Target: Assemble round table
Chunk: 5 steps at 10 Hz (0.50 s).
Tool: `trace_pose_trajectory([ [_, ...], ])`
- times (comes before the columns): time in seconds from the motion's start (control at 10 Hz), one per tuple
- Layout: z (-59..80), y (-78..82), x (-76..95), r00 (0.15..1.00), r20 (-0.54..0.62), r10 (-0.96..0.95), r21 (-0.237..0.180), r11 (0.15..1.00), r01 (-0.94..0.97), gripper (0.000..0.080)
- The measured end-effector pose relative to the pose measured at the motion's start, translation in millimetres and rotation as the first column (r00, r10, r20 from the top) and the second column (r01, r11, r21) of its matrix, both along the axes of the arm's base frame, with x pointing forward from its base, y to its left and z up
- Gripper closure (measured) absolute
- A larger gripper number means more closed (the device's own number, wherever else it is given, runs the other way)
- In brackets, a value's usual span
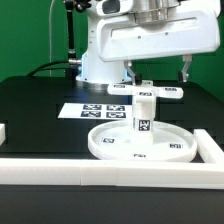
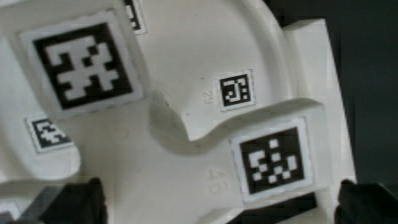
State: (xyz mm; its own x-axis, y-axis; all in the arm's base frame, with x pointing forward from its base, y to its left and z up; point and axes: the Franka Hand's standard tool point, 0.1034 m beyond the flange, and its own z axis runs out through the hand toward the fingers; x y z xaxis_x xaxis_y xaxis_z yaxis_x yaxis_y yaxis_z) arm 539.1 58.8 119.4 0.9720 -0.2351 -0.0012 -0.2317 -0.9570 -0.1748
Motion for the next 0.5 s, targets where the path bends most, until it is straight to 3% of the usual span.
trace_pose_trajectory([
  [0.3,2.4,-9.7,0.8,0.924,0.037,0.381,-0.015,0.925,-0.380,0.0151],
  [0.5,0.8,-11.0,0.8,0.871,0.049,0.488,-0.023,0.873,-0.488,0.0151],
])
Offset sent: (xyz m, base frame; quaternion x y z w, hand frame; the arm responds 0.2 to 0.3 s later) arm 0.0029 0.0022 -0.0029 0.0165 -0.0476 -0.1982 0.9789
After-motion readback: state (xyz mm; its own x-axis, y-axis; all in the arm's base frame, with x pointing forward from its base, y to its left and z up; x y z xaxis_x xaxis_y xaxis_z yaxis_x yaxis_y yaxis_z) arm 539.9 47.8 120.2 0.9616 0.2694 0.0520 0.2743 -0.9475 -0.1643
